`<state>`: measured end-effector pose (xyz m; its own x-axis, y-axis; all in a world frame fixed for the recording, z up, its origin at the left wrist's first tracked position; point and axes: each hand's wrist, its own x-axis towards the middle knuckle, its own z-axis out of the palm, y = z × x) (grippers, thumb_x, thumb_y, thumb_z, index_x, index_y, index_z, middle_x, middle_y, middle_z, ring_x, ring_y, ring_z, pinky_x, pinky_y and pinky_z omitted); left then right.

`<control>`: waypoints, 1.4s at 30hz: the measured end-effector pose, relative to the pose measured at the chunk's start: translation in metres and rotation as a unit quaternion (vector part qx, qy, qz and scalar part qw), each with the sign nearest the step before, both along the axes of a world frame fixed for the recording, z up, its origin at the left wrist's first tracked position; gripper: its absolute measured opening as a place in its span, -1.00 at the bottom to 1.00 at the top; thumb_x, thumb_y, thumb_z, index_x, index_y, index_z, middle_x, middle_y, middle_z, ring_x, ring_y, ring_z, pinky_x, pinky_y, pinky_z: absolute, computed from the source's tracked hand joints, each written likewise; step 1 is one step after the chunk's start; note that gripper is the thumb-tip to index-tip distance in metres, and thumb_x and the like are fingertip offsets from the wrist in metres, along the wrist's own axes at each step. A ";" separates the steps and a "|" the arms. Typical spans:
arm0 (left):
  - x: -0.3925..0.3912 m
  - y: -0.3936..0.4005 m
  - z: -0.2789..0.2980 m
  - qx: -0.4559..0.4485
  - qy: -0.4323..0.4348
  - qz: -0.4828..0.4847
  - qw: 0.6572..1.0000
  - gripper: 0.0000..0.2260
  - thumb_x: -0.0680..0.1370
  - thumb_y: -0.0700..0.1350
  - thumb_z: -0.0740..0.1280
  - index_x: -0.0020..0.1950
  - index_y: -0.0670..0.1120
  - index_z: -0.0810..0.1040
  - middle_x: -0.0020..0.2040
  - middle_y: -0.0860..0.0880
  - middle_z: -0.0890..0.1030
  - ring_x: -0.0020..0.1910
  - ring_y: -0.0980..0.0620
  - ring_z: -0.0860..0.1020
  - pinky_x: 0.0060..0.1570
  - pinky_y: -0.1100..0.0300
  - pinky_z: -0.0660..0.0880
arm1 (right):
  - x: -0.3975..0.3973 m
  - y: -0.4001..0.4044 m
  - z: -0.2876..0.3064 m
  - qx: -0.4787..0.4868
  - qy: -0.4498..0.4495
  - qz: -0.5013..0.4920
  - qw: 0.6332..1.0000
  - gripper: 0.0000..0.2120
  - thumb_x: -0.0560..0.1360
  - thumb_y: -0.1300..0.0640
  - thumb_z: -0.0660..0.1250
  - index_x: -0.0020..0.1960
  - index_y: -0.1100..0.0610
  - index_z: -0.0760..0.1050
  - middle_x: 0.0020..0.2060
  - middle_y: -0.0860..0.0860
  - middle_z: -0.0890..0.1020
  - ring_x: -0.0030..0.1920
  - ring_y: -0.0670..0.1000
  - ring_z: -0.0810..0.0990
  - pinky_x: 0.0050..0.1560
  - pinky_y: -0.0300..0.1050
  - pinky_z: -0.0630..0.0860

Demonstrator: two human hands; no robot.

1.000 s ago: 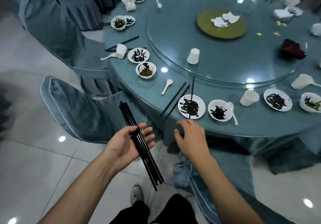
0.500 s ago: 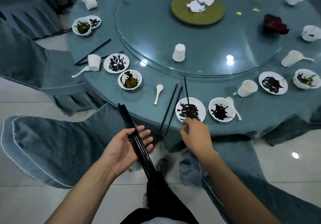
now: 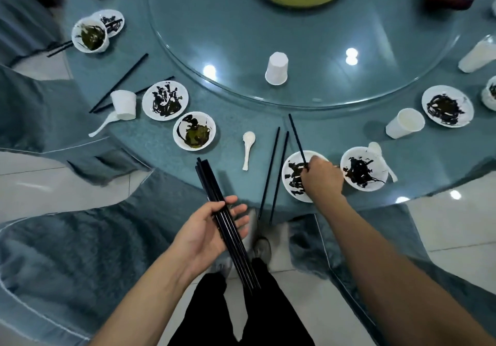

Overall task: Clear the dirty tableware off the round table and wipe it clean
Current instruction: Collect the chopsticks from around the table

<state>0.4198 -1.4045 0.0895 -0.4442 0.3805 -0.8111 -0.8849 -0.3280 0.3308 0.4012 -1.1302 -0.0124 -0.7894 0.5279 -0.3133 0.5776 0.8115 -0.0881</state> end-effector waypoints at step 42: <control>-0.030 -0.097 -0.016 0.004 -0.018 -0.098 0.995 -0.71 0.59 -0.13 0.19 0.25 -0.17 0.55 -0.01 -0.19 0.67 -0.09 -0.16 0.63 -0.03 -0.03 0.61 | 0.001 -0.159 -0.016 -0.081 0.029 -0.238 0.967 -0.59 0.60 -0.05 0.29 0.28 0.24 0.41 0.20 0.15 0.56 0.22 0.18 0.56 0.19 0.08 0.44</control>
<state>0.3894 -1.5019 0.0735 -0.3321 0.4624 -0.8221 -0.9432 -0.1509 0.2961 0.4025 -1.2890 -0.0289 -0.4881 0.7833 -0.3850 0.8726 0.4278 -0.2358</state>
